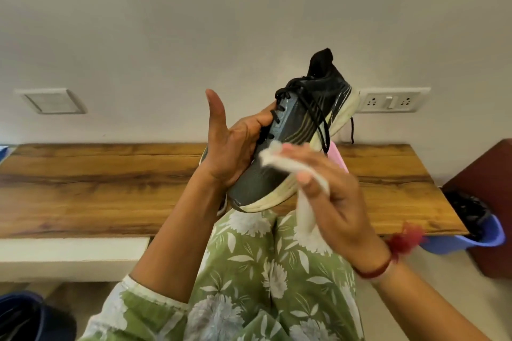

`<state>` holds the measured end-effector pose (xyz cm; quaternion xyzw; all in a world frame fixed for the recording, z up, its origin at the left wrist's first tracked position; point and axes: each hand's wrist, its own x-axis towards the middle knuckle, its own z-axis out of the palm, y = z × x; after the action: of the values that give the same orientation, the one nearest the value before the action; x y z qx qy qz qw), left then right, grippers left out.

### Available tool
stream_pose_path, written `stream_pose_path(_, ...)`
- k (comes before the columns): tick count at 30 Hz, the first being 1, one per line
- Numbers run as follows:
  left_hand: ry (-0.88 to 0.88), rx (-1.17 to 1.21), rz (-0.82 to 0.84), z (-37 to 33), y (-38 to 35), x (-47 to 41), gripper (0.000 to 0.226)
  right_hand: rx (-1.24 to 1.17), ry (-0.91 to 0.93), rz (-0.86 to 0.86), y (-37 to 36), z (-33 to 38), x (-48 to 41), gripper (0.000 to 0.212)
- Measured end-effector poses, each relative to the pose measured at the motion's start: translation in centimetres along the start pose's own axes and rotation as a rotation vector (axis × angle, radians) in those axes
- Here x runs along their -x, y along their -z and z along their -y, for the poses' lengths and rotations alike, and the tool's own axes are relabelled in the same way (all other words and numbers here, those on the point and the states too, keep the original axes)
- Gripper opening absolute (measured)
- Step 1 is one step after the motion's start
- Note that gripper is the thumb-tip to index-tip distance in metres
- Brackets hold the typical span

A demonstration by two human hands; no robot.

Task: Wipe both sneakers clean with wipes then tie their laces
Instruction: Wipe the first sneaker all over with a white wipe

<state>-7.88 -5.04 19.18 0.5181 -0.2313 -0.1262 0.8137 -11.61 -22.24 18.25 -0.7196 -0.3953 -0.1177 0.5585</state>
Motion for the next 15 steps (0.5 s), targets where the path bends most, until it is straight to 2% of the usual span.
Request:
stream_pose_path(2, 0.005, 0.018, 0.009, -0.1, 0.0, 0.7, 0.131, 0.188, 0.021, -0.157, 0.9, -0.4, -1.0, 0.037)
stream_pose_path(3, 0.009, 0.036, 0.013, -0.2, 0.0, 1.1, 0.130, 0.302, 0.052, -0.158, 1.0, -0.7, -1.3, 0.036)
stream_pose_path(6, 0.018, 0.039, 0.016, -0.5, 0.5, 1.7, 0.132, 0.465, 0.142, 0.029, -0.7, -1.2, -0.6, 0.039)
stream_pose_path(10, 0.022, -0.009, 0.024, -1.1, 1.5, 2.6, 0.138, 0.613, 0.421, 0.299, -1.9, -1.3, 0.5, 0.042)
stream_pose_path(13, 0.058, 0.034, 0.033, -1.6, 1.5, 3.4, 0.139, 0.675, 0.360, 0.167, -1.2, -1.6, -1.2, 0.041)
stream_pose_path(15, 0.061, 0.045, 0.023, -1.8, 1.6, 3.7, 0.140, 0.638, 0.358, 0.165, -2.1, -1.3, -1.4, 0.041)
